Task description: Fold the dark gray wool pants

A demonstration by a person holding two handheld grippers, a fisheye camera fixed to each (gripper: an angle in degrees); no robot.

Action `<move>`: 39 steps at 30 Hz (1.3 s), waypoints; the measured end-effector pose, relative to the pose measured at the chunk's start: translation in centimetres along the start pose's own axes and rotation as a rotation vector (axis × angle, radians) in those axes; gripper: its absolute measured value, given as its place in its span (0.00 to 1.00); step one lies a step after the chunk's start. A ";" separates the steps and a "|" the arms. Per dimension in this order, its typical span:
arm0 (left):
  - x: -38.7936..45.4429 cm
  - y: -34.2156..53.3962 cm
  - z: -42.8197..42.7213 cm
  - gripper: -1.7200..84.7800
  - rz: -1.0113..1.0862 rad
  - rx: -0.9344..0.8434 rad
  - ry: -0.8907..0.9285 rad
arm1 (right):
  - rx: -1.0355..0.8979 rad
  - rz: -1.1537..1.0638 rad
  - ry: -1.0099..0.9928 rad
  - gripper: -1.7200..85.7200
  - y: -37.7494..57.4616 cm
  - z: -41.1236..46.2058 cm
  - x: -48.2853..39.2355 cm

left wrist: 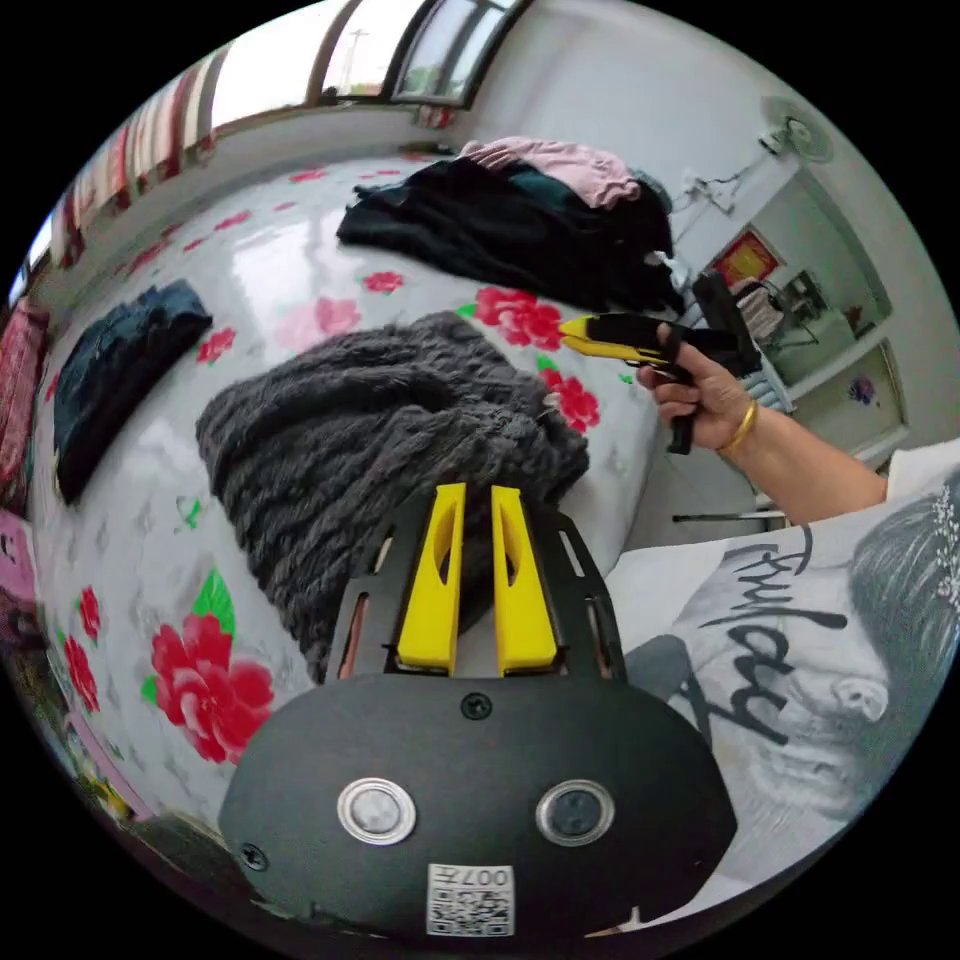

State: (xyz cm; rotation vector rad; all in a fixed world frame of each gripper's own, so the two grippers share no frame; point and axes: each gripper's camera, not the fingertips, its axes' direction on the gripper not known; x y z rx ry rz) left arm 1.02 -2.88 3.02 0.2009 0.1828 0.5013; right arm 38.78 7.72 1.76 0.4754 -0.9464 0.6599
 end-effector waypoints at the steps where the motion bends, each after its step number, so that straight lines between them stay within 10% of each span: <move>1: -1.4 0.8 -0.6 0.11 -0.061 0.014 -0.009 | -0.008 0.006 0.005 0.13 0.1 0.0 0.5; 9: -16.0 7.2 -2.3 0.16 -0.559 0.101 0.076 | -0.145 0.097 0.000 0.15 -2.4 3.4 6.9; 16: -18.3 2.7 7.9 0.17 -0.506 -0.105 0.318 | -0.451 0.117 -0.006 0.12 -5.7 11.3 8.8; 24: -19.1 -3.2 0.8 0.10 -0.415 0.088 0.374 | -0.380 -0.028 -0.197 0.07 -14.0 10.5 1.8; 34: -29.1 -12.8 -19.6 0.11 -0.418 0.383 -0.117 | -0.200 -0.430 -0.368 0.06 -30.9 20.8 -21.0; 39: -35.3 -14.3 -16.5 0.12 -0.683 0.208 -0.505 | -0.202 -0.411 -0.199 0.08 -33.7 35.1 -24.8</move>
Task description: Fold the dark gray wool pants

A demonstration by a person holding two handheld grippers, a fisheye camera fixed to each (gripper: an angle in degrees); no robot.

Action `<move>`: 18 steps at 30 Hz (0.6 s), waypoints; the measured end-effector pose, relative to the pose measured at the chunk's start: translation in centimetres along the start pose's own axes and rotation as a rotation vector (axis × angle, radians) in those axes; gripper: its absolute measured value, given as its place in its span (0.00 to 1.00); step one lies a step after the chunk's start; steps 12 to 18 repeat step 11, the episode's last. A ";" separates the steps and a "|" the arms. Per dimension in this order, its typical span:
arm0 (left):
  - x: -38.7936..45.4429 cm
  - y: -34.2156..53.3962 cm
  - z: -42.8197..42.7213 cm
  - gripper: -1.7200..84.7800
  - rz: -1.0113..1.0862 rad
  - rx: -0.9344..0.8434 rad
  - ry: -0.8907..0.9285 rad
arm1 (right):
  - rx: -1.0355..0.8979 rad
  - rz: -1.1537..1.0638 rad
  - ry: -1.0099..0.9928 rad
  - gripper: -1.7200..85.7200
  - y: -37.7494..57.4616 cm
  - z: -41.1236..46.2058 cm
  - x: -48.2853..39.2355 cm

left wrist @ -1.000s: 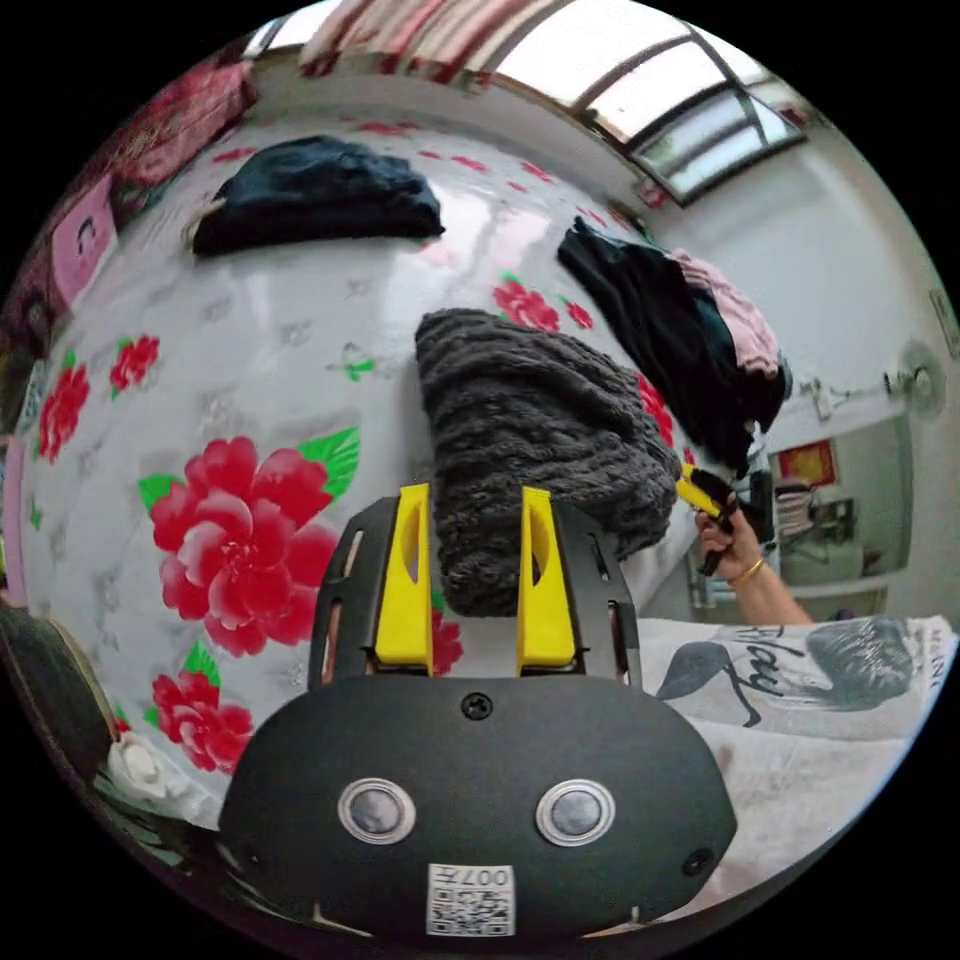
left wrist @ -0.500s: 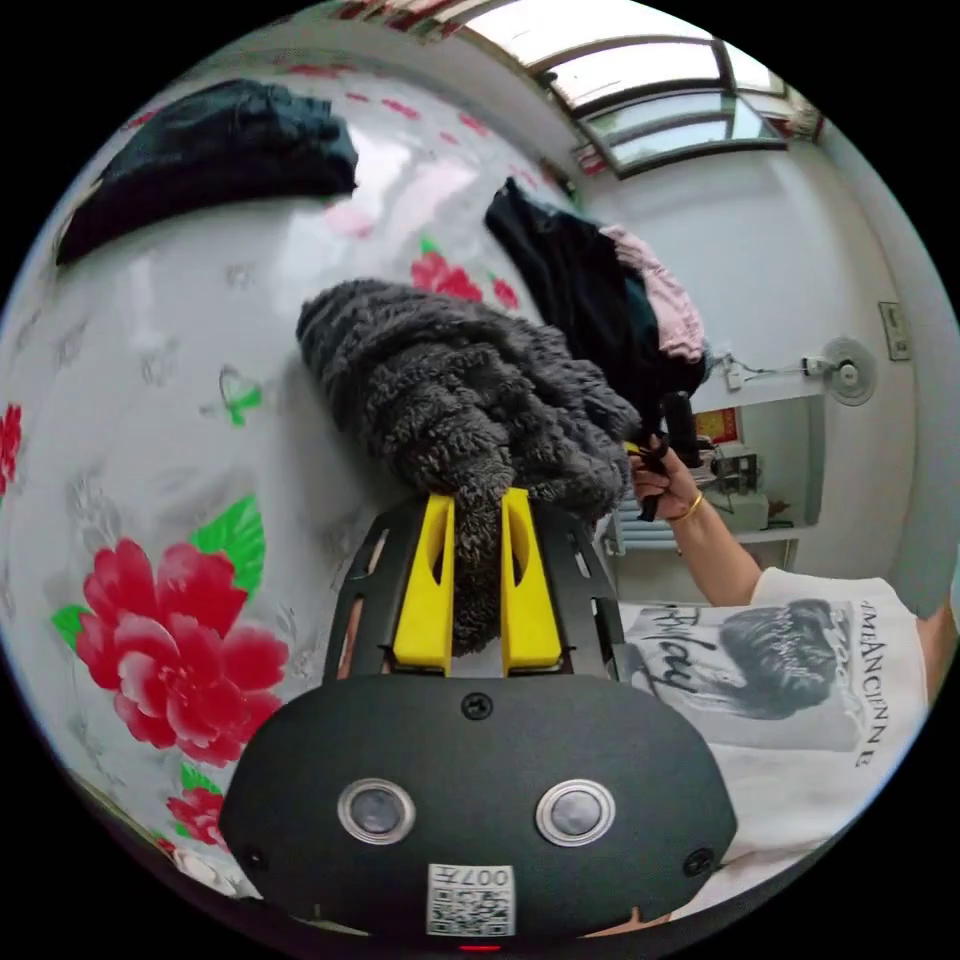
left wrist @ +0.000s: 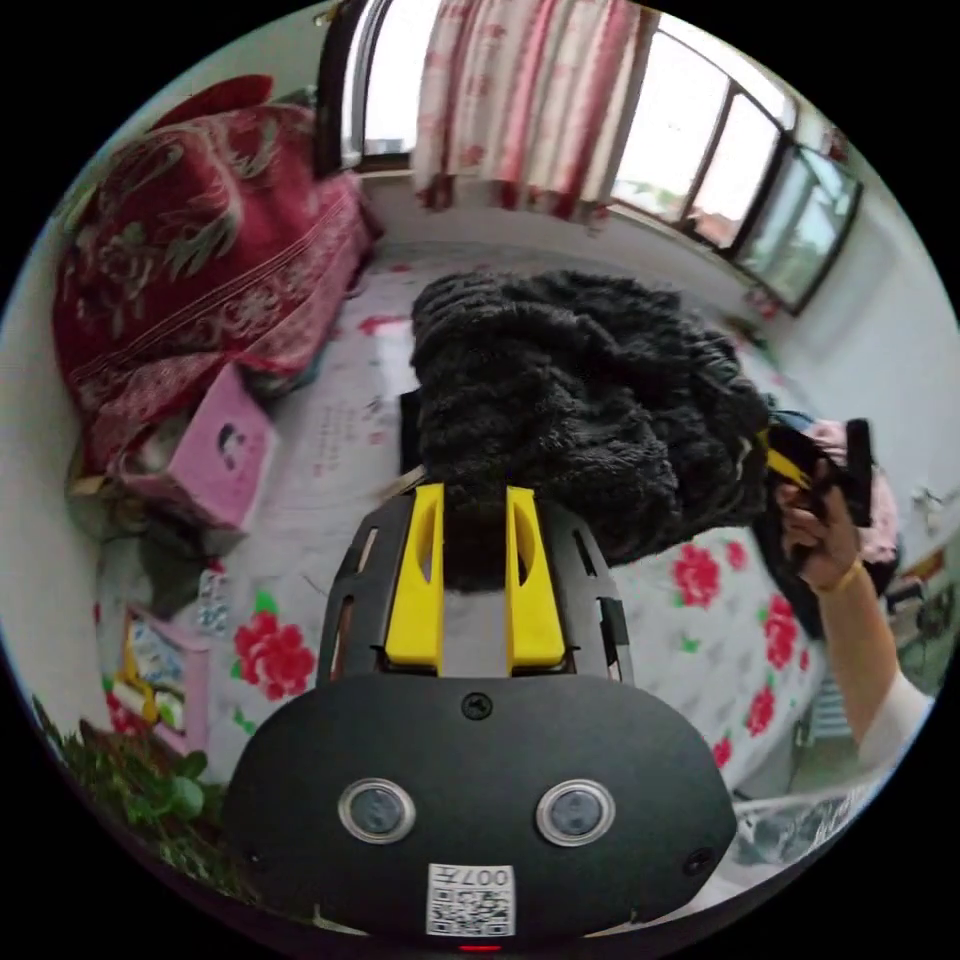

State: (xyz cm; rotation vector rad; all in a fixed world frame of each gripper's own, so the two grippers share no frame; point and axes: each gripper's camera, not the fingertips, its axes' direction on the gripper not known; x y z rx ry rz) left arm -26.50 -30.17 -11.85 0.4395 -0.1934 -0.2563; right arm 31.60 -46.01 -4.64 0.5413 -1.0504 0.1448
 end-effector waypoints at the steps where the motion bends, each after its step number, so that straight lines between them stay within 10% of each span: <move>1: 0.1 1.0 2.8 0.12 -0.038 -0.076 -0.054 | -0.025 -0.001 0.034 0.08 0.3 1.4 0.6; 11: 16.4 21.3 10.4 0.11 0.281 -0.436 -0.130 | -0.211 -0.009 0.722 0.11 22.6 -5.1 14.6; 18: 16.4 21.3 10.4 0.11 0.281 -0.436 -0.130 | -0.211 -0.009 0.722 0.11 22.6 -5.1 14.6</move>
